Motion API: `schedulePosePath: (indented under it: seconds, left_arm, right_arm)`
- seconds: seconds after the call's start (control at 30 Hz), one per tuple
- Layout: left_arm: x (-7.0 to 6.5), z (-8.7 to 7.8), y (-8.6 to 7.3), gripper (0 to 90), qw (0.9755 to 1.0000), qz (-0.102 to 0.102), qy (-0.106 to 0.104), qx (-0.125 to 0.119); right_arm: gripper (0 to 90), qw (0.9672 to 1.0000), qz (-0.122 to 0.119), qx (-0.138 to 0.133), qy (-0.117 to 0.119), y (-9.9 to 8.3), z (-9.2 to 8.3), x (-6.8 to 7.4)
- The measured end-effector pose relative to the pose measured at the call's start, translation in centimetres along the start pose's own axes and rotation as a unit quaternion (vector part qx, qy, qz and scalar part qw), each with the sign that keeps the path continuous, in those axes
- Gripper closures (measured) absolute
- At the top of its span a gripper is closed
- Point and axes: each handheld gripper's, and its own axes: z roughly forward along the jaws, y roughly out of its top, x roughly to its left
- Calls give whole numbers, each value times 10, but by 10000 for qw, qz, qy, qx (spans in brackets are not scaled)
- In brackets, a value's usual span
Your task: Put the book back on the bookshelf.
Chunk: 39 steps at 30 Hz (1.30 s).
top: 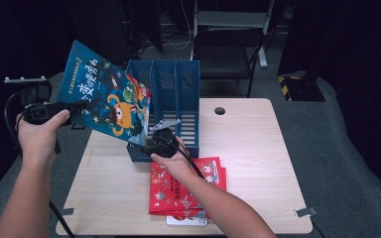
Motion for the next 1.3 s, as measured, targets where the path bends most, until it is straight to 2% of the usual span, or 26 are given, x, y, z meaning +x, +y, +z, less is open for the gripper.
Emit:
schedulePosePath:
  seconds: [0.47, 0.53, 0.57, 0.63, 1.3]
  left_arm:
    - [-5, 6, 9, 795, 9999, 8, 158, 46]
    - [-6, 7, 11, 795, 9998, -75, 207, 10]
    - [-6, 7, 12, 794, 9997, -37, 221, 31]
    - [-8, 8, 13, 794, 9997, -56, 254, 38]
    - [-10, 23, 17, 802, 9993, -136, 327, 85]
  right_arm:
    - [579, 9999, 151, 2, 28, 4, 5, -5]
    - [579, 10000, 92, -35, 16, 6, 6, -6]
    - [579, 9999, 163, -22, 6, 6, 6, -6]
    - [579, 9999, 138, -25, -2, 8, 6, -7]
    - [580, 9997, 200, 48, -120, 10, 16, -16]
